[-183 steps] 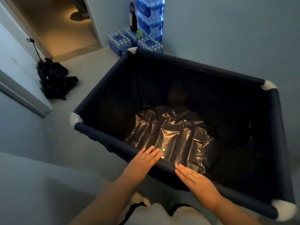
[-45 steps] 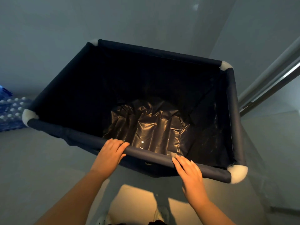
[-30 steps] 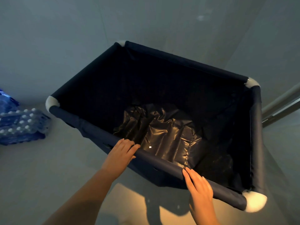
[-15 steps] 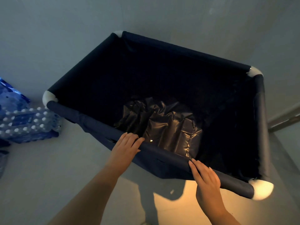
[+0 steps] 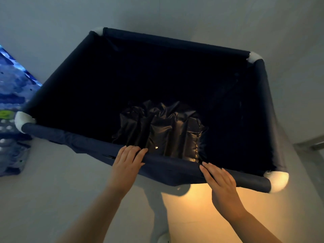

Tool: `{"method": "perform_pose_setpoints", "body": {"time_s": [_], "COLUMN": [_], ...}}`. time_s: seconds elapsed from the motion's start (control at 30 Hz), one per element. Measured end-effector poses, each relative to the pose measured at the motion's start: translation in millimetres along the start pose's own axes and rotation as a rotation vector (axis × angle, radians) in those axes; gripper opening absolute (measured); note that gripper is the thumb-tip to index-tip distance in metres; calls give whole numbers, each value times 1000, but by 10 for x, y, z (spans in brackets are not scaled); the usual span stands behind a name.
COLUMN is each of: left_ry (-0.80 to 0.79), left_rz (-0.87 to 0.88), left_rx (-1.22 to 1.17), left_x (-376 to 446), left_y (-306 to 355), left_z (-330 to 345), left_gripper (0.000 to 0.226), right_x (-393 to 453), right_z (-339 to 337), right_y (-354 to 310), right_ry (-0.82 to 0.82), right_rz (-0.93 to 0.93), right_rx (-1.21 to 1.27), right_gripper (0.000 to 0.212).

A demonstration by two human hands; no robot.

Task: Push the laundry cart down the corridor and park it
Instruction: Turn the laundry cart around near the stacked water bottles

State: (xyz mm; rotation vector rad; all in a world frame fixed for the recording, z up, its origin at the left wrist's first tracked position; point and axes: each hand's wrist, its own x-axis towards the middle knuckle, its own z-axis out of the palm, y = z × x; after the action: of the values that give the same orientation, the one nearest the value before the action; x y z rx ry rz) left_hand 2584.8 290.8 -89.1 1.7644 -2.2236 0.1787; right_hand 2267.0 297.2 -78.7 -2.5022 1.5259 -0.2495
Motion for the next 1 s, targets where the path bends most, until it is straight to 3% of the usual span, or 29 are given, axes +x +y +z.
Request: {"method": "perform_pose_setpoints", "body": {"time_s": [0.53, 1.0], "left_ry": [128, 91], "left_rz": [-193, -303], "left_rx": [29, 45], "left_x": [-795, -553], "left_y": [453, 1597], "left_z": [-64, 105], "left_gripper": [35, 43], "right_x": [20, 11], "right_z": [4, -267], "right_y": [360, 1473], "right_ry": [-87, -90], "right_rz": [-319, -461], "right_rx": [-45, -30], "right_gripper": [111, 102]}}
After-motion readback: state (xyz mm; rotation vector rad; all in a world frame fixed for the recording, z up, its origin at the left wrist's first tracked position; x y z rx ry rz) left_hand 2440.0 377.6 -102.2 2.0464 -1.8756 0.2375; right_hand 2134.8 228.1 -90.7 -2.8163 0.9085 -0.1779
